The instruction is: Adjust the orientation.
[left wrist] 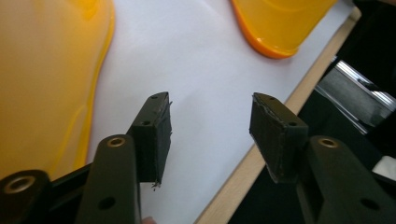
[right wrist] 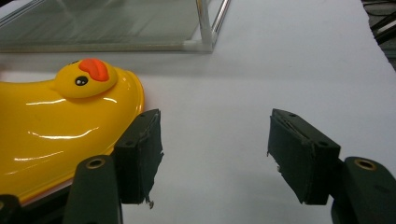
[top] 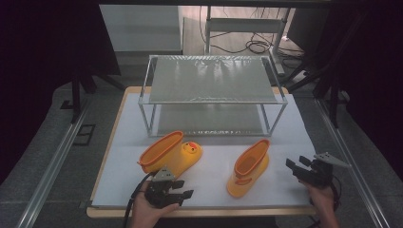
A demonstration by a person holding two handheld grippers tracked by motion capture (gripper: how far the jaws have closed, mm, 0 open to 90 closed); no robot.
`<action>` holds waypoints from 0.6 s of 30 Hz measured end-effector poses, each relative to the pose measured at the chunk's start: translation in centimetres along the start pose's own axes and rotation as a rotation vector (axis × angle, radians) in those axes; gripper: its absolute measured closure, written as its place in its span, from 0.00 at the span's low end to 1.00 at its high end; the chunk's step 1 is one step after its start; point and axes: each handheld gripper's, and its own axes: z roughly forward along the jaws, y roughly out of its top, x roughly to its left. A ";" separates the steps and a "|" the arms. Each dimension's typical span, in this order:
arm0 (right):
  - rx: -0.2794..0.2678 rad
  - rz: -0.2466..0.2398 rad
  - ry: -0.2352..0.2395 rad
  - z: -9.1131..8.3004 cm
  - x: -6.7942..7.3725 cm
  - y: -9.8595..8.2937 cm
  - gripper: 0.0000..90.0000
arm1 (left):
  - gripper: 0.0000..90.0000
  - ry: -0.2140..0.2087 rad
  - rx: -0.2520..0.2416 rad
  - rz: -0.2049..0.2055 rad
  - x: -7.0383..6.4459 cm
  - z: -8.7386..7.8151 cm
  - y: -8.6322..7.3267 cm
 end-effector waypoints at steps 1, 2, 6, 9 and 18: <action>-0.002 0.001 0.001 -0.1 -0.1 0.0 0.38 | 0.53 -0.001 0.010 0.004 -0.1 0.0 0.2; -0.004 0.002 0.000 -0.1 -0.1 0.0 0.38 | 0.53 -0.008 0.020 0.007 -0.1 0.0 0.4; -0.016 0.013 -0.008 -0.5 -0.5 0.1 0.38 | 0.53 -0.056 0.044 0.018 -0.5 0.0 1.5; -0.017 0.016 -0.010 -0.5 -0.5 0.1 0.38 | 0.53 -0.080 0.059 0.032 -0.8 0.0 2.1; 0.003 0.005 0.004 -0.2 -0.4 -0.1 0.38 | 0.53 -0.175 0.118 0.063 -1.6 -0.5 5.4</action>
